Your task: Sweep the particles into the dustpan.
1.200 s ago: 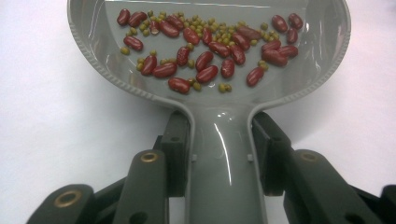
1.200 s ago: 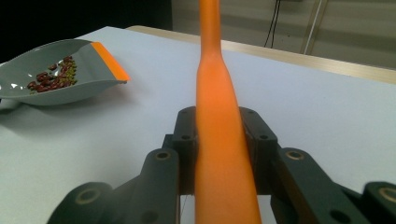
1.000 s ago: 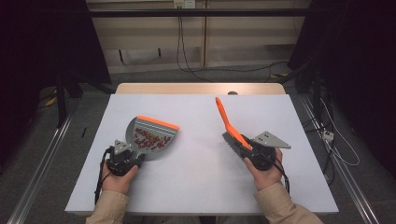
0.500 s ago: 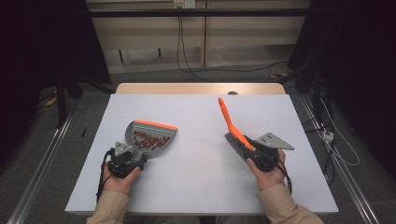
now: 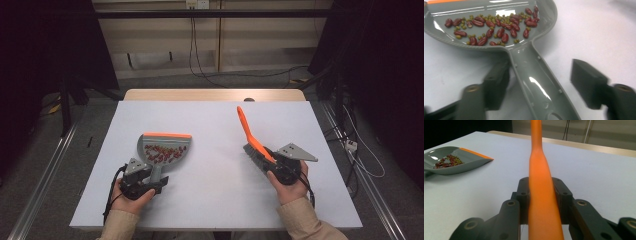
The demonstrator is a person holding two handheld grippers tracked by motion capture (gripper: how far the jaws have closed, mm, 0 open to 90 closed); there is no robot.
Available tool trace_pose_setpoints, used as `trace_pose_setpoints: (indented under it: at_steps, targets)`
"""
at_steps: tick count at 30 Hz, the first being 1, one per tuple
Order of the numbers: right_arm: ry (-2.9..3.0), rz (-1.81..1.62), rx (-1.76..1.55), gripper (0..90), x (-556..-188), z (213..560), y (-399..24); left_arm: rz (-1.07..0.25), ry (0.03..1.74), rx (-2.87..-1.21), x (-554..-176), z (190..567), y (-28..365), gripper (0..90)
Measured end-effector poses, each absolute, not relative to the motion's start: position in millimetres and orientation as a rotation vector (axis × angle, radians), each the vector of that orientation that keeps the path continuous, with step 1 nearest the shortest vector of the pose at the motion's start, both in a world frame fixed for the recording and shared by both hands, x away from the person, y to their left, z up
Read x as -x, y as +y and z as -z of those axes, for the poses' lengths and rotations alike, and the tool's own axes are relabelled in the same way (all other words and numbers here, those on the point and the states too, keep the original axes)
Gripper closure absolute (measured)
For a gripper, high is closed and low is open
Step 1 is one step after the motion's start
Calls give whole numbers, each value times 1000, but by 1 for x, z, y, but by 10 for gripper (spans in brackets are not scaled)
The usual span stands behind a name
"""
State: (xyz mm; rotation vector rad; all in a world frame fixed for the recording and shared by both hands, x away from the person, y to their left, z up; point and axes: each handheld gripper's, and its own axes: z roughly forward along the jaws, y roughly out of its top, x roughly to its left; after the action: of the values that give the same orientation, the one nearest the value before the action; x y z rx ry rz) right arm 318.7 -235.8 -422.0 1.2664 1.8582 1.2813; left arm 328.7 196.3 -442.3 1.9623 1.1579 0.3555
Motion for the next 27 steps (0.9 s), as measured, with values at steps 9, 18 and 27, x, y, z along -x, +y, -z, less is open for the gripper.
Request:
trace_pose_setpoints:
  at_steps: [9,18,27]
  targets:
    - [1870,-1321,-1339,711,-330,431,-228,-445,1126,-1880,-329,427,206,126]
    - [1869,-1208,-1383,631,-326,438,-255,-464,1074,-1869,-332,421,202,126]
    - [1900,-1111,-1299,441,-320,432,-280,-491,1057,-1865,-336,417,198,127]
